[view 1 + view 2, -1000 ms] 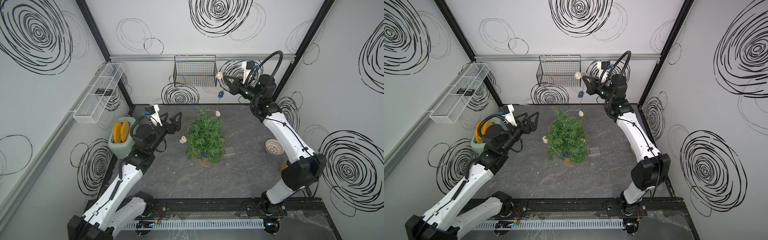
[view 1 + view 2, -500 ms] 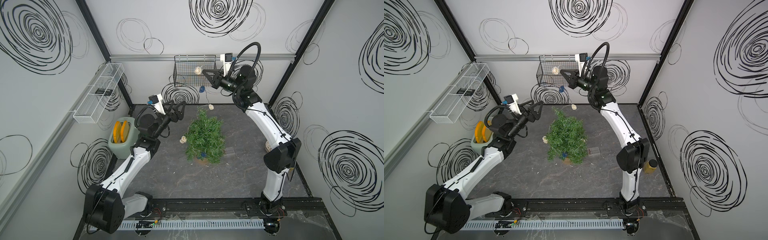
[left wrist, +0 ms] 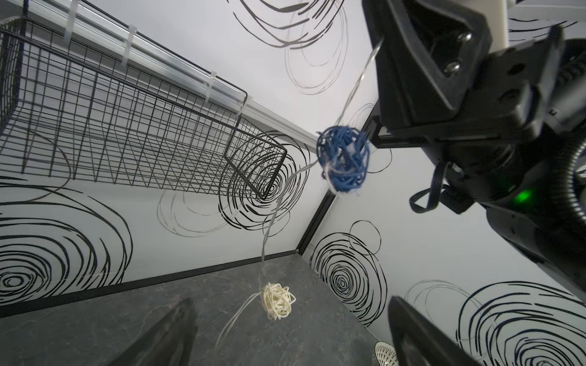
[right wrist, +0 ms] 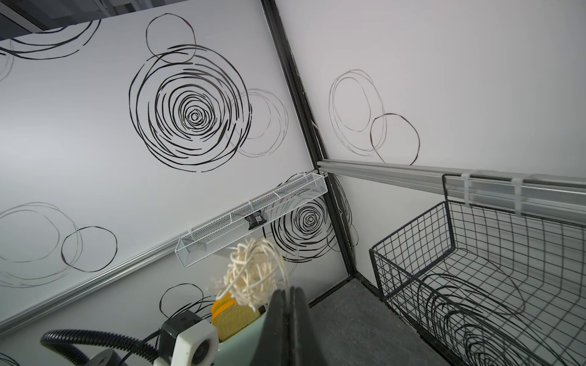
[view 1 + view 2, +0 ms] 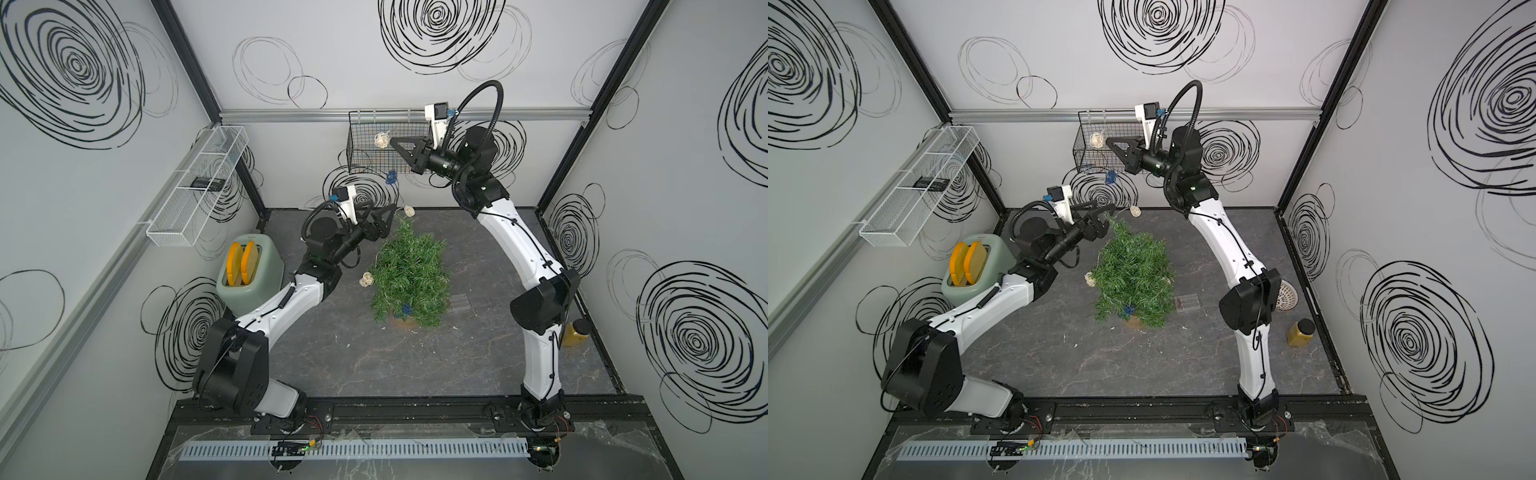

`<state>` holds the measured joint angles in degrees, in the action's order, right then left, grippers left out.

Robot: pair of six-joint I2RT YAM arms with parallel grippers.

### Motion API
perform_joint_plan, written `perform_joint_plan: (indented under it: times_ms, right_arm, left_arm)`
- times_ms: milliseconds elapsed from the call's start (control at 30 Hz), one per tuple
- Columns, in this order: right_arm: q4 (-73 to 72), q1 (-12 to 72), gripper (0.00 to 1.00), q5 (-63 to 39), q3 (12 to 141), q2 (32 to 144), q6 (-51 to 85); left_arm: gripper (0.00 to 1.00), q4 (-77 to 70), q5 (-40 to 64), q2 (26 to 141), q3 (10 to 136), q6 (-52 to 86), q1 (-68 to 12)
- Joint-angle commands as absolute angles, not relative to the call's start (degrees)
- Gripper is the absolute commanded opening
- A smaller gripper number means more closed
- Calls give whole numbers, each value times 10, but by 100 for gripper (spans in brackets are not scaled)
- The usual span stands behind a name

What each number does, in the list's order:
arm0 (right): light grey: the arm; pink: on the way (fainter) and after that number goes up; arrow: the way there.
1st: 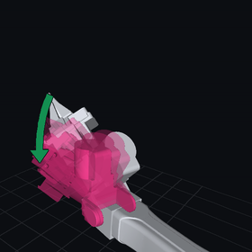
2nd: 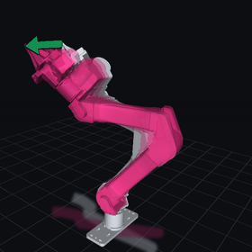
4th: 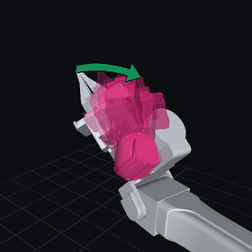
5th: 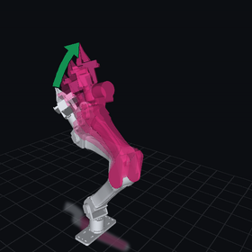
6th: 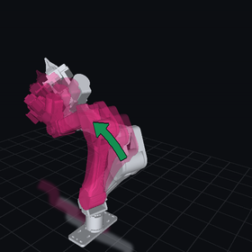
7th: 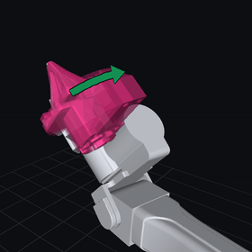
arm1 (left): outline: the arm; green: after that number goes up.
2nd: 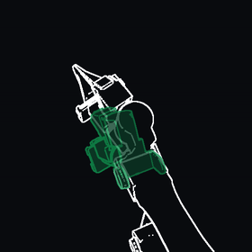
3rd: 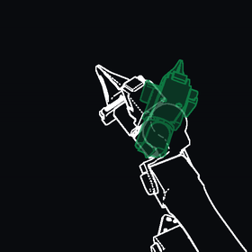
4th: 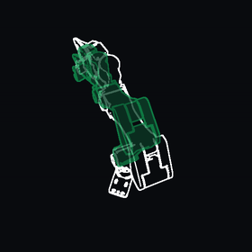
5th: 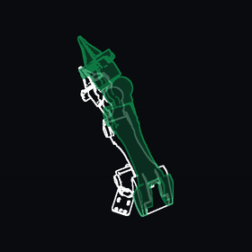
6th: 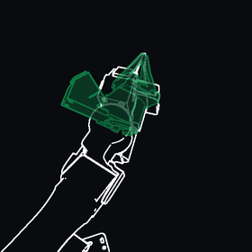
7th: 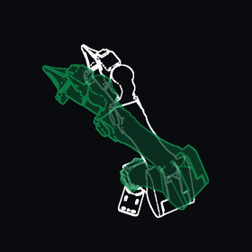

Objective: Remove string lights from the small christmas tree
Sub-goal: Remove the light string from the Christmas tree.

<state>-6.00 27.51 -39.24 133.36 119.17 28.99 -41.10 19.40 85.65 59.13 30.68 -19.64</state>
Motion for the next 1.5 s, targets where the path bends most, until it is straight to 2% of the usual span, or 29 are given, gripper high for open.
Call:
perform_joint_plan:
  times_ms: [0, 400, 600, 800, 1133, 1467]
  right_arm:
    - [-61, 281, 0, -414, 1351, 1188, 296]
    - [-67, 288, 0, -449, 1350, 1180, 300]
    - [-71, 288, 0, -451, 1315, 1149, 286]
    - [-76, 288, 0, -451, 1284, 1124, 280]
    - [-100, 283, 0, -446, 1200, 1072, 273]
    - [-117, 279, 0, -439, 1127, 1027, 276]
  left_arm:
    - [96, -454, 197, 881, 630, 294, -198]
    - [99, -463, 208, 986, 713, 313, -194]
    - [87, -452, 207, 1019, 754, 312, -181]
    - [61, -432, 214, 1043, 797, 310, -162]
    - [43, -387, 215, 1069, 871, 294, -137]
    - [14, -389, 211, 1043, 869, 313, -100]
